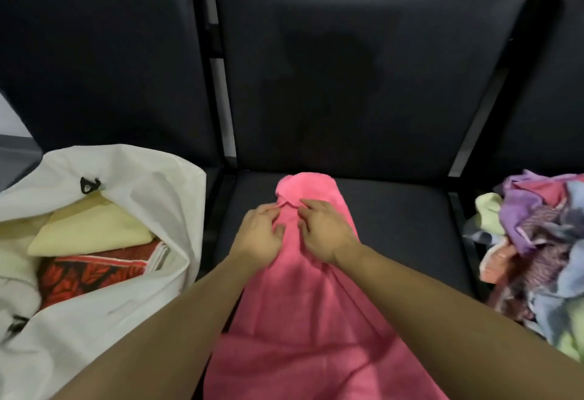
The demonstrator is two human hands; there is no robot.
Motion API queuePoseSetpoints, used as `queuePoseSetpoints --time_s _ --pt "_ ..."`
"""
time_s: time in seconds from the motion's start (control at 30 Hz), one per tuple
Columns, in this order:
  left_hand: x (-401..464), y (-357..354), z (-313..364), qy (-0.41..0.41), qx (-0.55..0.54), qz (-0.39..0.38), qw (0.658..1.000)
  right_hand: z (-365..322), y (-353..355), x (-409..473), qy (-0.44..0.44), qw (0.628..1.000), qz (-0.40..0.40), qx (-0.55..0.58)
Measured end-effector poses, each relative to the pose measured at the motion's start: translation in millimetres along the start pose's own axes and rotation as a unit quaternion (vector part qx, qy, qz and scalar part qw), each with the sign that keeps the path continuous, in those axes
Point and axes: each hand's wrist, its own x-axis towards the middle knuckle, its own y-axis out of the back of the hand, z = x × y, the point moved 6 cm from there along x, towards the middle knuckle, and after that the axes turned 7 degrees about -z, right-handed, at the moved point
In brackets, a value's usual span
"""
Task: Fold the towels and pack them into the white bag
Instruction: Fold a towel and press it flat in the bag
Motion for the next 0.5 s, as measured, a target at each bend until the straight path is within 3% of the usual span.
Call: queuePoseSetpoints --time_s 0.07,0.13,0.2,0.37,0.5 --pt "2.9 6.6 -3.7 0.017 -0.027 0.035 0.999 15.8 17.2 -9.5 -0.027 0.991 0.094 0.096" --pt "3.5 18.7 -9.6 0.045 -0.085 0.102 0.990 40.3 37.8 -22.2 -0.078 0.959 0.194 0.193" --pt "3.5 27.0 -18.1 0.079 -0.127 0.138 0.979 70.2 53.2 -34.9 -0.145 0.930 0.247 0.231" --pt "6.4 25.1 -27.7 0.126 -0.121 0.076 0.982 136.0 60.9 -60.0 -0.271 0.919 0.229 0.174" --pt "10.0 22.4 -23.8 0.125 -0.061 0.047 0.989 154.9 57.9 -67.3 -0.275 0.929 0.202 0.144"
